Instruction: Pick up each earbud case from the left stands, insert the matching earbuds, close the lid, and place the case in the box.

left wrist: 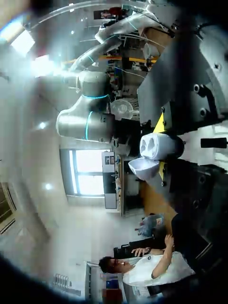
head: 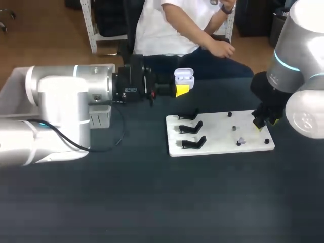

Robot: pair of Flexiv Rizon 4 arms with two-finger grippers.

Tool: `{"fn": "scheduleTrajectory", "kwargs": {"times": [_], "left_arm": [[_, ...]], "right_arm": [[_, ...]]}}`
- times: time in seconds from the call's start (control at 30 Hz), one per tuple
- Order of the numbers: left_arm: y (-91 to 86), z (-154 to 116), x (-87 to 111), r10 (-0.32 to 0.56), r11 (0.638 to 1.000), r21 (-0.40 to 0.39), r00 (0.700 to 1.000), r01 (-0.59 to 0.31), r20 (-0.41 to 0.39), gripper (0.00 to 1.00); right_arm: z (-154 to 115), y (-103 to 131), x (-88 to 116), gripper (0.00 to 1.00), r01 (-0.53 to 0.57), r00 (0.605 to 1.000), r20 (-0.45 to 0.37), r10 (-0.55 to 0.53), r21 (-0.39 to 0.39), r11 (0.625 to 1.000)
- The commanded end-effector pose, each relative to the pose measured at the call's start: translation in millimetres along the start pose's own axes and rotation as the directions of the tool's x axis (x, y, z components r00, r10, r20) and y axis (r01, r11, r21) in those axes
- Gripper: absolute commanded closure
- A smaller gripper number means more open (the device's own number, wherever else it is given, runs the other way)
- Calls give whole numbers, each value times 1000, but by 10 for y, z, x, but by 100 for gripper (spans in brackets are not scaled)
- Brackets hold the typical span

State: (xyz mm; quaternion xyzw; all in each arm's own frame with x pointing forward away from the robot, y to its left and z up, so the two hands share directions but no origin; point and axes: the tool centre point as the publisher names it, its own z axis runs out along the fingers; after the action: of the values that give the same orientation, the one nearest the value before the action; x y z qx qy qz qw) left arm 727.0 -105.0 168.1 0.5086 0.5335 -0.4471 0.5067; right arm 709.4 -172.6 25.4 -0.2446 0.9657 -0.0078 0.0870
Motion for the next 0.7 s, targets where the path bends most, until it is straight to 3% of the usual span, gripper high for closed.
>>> {"fn": "scheduleTrajectory", "kwargs": {"times": [0.03, 0.7], "left_arm": [[-22, 1, 10, 4, 1000, -9, 1000, -4, 6, 100], [-22, 1, 10, 4, 1000, -9, 1000, -4, 6, 100]], "right_arm": [[-7, 12, 20, 53, -2, 1000, -2, 2, 6, 1000], [-13, -1, -18, 61, -18, 1000, 9, 18, 6, 1000]]}}
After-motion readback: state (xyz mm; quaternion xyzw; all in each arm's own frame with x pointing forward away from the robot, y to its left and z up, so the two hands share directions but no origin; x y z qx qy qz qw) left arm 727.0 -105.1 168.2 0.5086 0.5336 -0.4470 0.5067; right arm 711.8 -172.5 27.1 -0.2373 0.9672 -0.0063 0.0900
